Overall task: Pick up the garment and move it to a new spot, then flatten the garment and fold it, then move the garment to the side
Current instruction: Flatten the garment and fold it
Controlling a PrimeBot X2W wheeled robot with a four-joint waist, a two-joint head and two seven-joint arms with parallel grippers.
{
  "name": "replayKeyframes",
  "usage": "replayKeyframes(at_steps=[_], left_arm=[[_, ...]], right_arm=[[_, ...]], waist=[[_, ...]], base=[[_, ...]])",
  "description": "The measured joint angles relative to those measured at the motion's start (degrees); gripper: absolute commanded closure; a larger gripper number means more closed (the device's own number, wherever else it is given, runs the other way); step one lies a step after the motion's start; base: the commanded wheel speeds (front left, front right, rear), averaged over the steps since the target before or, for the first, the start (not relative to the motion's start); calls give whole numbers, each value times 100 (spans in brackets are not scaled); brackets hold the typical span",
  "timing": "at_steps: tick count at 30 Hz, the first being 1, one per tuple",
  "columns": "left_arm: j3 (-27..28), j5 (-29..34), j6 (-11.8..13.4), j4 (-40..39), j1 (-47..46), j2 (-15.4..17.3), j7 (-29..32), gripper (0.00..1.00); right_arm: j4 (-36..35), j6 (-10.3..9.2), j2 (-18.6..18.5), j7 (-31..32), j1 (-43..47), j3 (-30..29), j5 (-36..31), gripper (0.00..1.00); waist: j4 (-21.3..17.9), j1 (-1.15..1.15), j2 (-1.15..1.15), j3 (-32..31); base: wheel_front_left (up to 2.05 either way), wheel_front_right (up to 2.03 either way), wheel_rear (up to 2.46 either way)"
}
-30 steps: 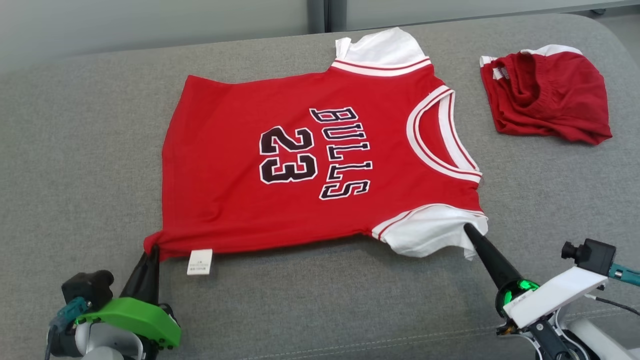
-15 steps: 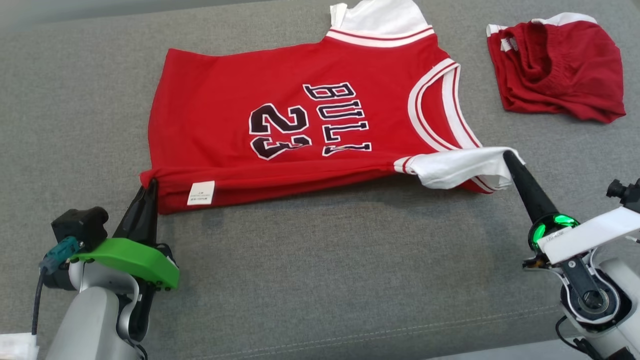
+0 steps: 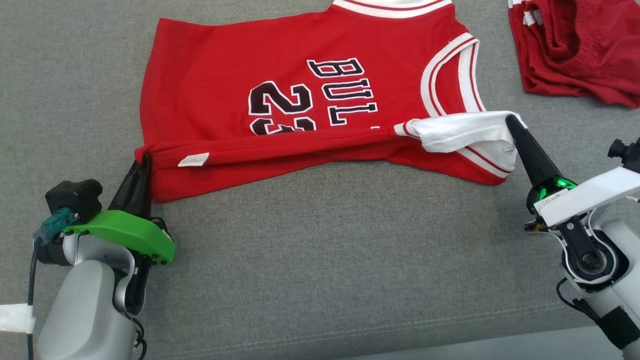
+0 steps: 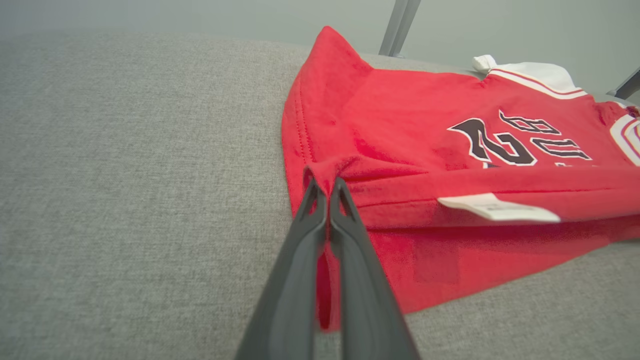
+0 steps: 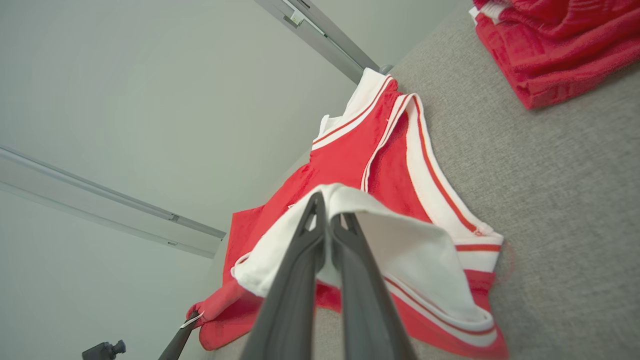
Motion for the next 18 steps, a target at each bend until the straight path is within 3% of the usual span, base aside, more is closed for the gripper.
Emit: replayKeyframes(at_steps=[18], left_arm=[[-118, 104, 8, 510, -545, -143, -8, 100]], right_arm=[[1058, 0, 131, 73, -868, 366, -426, 100]], waist=[[81, 0, 0, 182]], base=[[0, 0, 0]])
